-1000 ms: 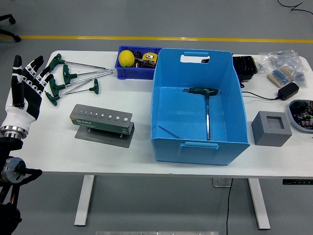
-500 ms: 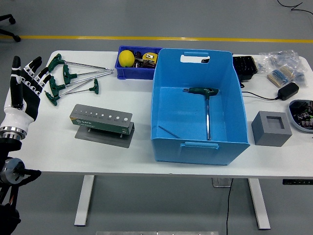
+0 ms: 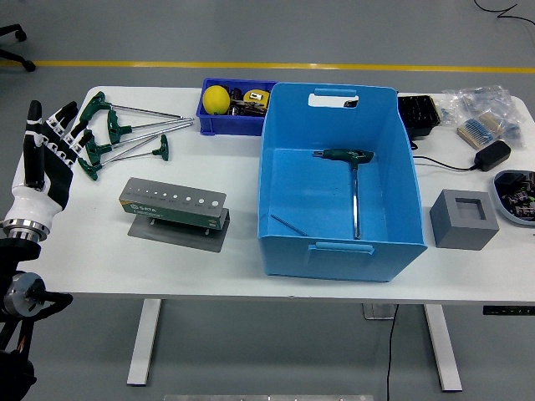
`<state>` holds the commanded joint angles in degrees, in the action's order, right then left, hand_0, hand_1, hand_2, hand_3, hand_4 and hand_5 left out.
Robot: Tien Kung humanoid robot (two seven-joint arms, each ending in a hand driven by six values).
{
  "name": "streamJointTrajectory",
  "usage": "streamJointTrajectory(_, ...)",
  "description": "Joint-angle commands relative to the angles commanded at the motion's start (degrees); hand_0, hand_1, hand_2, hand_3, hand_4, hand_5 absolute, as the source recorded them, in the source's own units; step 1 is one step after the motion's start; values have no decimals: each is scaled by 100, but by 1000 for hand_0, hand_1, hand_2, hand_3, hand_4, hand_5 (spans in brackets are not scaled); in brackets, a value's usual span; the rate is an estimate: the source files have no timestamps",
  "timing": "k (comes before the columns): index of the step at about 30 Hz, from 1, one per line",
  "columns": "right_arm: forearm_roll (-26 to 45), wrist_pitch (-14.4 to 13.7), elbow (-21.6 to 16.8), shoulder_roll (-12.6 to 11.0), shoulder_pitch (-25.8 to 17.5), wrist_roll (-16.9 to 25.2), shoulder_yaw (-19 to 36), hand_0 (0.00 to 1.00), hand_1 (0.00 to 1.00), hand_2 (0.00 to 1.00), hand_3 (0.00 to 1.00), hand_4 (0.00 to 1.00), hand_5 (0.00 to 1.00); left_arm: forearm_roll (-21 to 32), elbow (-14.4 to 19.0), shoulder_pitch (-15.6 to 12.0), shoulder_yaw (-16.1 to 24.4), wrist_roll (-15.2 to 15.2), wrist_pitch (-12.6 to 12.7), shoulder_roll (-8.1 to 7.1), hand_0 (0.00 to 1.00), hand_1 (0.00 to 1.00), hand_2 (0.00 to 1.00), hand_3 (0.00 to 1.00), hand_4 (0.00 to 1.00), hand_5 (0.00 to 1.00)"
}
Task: Lift tool from toolbox,place it in box,lift tool from toolbox,place it in box
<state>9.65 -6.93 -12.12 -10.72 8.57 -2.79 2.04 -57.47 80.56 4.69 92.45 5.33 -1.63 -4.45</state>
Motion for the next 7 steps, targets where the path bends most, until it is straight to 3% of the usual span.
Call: streamJointTrajectory(7, 6, -15, 3, 5, -10, 16, 44, 754, 747, 786, 635, 864, 752, 7, 0, 33, -15, 5, -1, -19, 892, 908, 954, 826, 969, 998)
